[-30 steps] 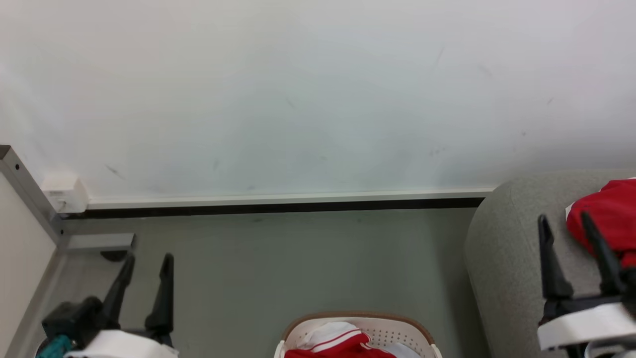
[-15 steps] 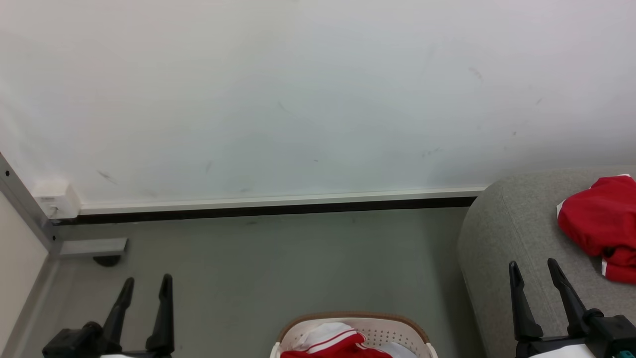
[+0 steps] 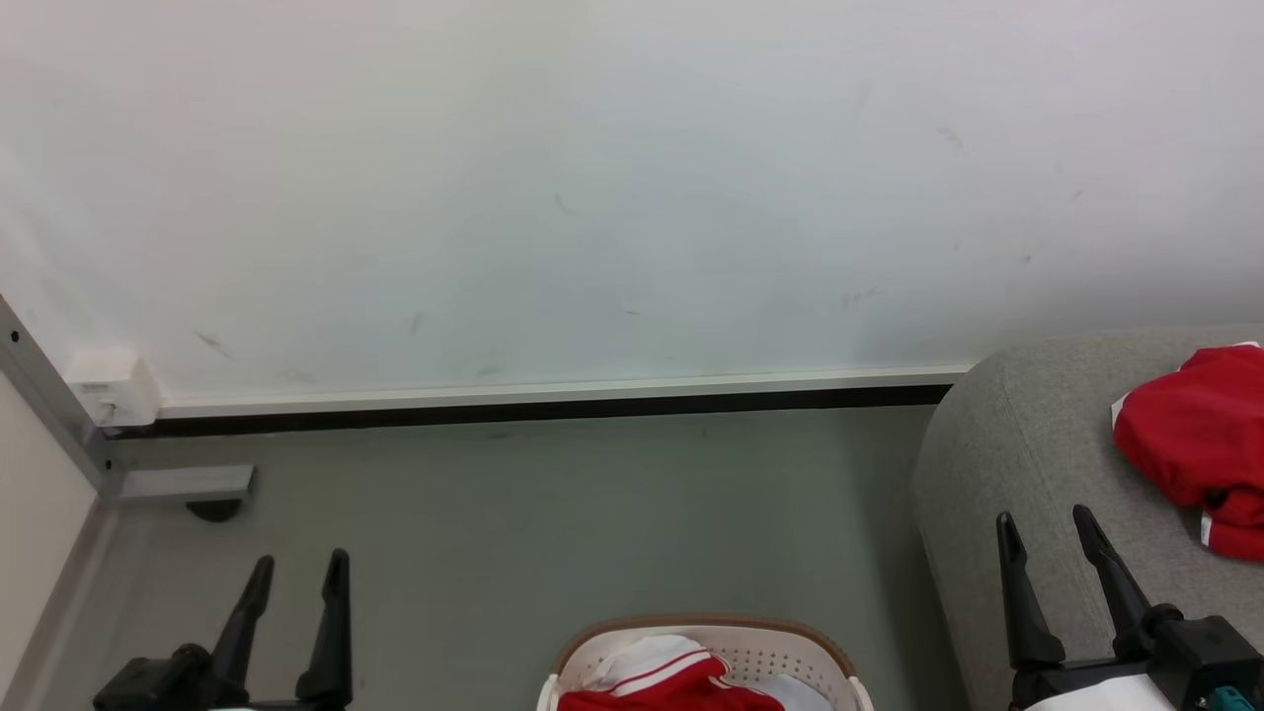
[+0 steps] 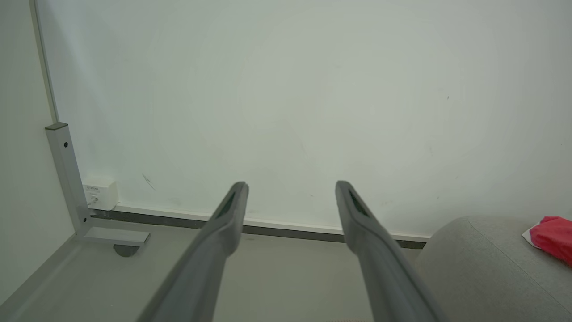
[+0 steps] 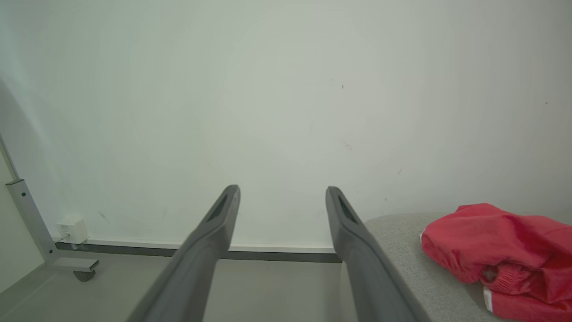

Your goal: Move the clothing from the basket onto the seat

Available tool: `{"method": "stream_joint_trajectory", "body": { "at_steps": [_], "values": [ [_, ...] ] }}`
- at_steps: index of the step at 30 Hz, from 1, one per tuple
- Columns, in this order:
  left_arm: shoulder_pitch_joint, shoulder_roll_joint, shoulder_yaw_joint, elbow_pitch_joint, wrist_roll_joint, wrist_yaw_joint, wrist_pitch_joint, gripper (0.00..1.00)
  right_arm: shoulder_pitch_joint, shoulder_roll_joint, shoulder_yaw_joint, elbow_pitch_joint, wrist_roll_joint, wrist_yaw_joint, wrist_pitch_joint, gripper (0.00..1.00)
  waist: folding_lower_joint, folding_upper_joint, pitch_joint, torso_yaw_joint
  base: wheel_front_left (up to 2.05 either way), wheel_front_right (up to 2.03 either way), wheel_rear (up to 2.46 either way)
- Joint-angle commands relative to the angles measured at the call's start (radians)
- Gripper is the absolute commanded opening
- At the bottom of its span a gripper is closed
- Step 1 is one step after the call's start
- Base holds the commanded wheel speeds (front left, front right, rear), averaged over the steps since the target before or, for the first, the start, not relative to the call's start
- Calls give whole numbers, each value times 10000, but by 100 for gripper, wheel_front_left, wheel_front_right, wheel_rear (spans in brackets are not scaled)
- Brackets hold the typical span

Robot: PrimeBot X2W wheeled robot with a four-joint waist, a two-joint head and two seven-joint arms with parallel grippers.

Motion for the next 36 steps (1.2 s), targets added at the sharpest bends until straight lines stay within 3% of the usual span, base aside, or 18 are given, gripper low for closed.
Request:
{"method": "stream_joint_trajectory", "body": {
  "at_steps": [1, 13, 24, 29, 36],
  "values": [
    [-55, -19, 46, 35, 63, -31, -3, 100, -73, -5, 21, -1, 113, -25, -33, 100, 0, -1, 6, -4, 0, 0, 0],
    [-212, -141, 179, 183, 292, -198, -3, 100, -82, -3, 39, -86, 184, -25, -35, 100, 0, -1, 85, -181, 0, 0, 0],
    [-596, -16, -640, 497, 225, -292, -3, 100, -210, -8, -306, -73, 140, -25, -36, 100, 0, -1, 590, -960, 0, 0, 0],
    [-973, 274, -1275, 724, 75, -292, -3, 100, -299, -5, -503, -113, 217, -25, -36, 100, 0, -1, 1025, -1441, 0, 0, 0],
    [-1726, 1175, -2633, 1054, -264, -274, 267, 100, -654, -8, -622, -556, 355, -25, -35, 100, 0, -1, 1947, -2118, 0, 0, 0]
  ]
}}
